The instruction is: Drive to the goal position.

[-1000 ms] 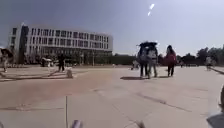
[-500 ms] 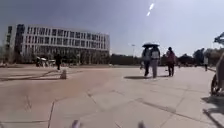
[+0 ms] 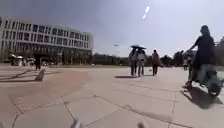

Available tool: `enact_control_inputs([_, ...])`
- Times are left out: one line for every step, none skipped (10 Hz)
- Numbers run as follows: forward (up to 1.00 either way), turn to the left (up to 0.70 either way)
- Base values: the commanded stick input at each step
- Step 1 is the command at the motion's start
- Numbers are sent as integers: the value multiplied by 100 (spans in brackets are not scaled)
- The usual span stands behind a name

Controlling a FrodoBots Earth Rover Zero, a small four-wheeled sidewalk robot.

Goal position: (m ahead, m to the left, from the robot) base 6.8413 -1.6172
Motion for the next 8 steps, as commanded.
enact_control_inputs([70, 0])
enact_control_inputs([70, -1])
enact_control_inputs([70, -4])
enact_control_inputs([70, -7])
enact_control_inputs([70, -13])
enact_control_inputs([70, -23])
enact_control_inputs([70, -8])
enact_control_inputs([70, 0])
